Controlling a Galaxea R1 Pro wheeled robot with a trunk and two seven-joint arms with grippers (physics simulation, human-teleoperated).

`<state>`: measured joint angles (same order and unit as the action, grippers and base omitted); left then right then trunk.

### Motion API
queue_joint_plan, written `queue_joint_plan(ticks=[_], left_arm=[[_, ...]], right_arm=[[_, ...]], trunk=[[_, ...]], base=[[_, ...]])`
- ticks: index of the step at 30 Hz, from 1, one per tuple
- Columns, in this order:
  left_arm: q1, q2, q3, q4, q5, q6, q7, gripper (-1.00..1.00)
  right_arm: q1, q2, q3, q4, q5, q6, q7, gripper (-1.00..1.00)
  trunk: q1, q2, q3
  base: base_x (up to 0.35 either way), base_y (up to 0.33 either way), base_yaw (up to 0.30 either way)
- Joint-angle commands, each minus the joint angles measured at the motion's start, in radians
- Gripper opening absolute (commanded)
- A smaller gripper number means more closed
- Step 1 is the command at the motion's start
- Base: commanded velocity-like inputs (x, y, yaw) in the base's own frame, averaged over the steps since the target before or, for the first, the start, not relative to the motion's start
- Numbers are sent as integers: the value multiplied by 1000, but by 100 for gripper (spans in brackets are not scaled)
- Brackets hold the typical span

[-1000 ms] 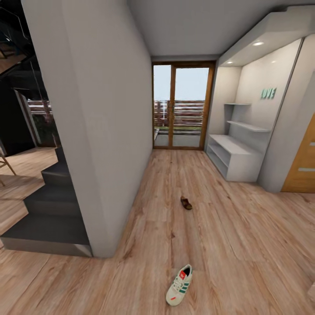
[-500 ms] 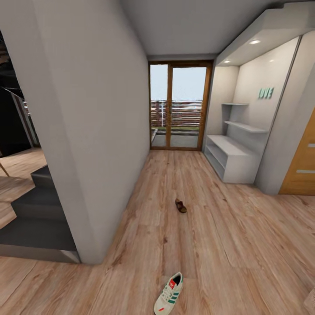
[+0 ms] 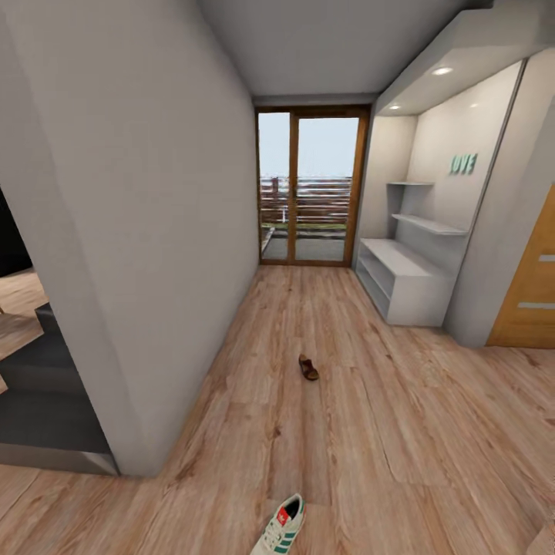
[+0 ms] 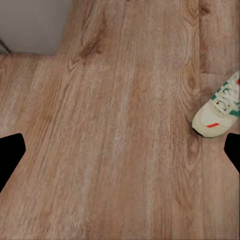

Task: Pick up the two gym shoes and the two sandals from the corridor floor and place them onto the hallstand (shoe rack) in the corridor, making sure they are on the rack and not on the floor. Arrange them so the two gym shoes are next to each other and the two sandals are next to each other.

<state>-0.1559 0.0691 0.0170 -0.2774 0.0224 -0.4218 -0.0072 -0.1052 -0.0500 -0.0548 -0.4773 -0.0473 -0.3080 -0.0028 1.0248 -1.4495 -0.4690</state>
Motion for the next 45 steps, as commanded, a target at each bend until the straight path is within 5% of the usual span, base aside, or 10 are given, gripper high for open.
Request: queue_joint_plan(ticks=[1, 25, 45], left_arm=[[-1, 0, 1, 0, 2, -3, -1, 100], [-1, 0, 1, 0, 2, -3, 0, 100], [-1, 0, 3, 0, 3, -3, 2, 100]], right_arm=[[-1, 0, 1, 1, -5, -3, 0, 100], [-1, 2, 2, 3, -5, -3, 0, 100], [-1, 2, 2, 2, -5, -3, 0, 100]], trunk=[[0, -1, -1], [0, -1, -1], [0, -1, -1]], base=[[140, -250, 0], [138, -251, 9], [138, -251, 216]])
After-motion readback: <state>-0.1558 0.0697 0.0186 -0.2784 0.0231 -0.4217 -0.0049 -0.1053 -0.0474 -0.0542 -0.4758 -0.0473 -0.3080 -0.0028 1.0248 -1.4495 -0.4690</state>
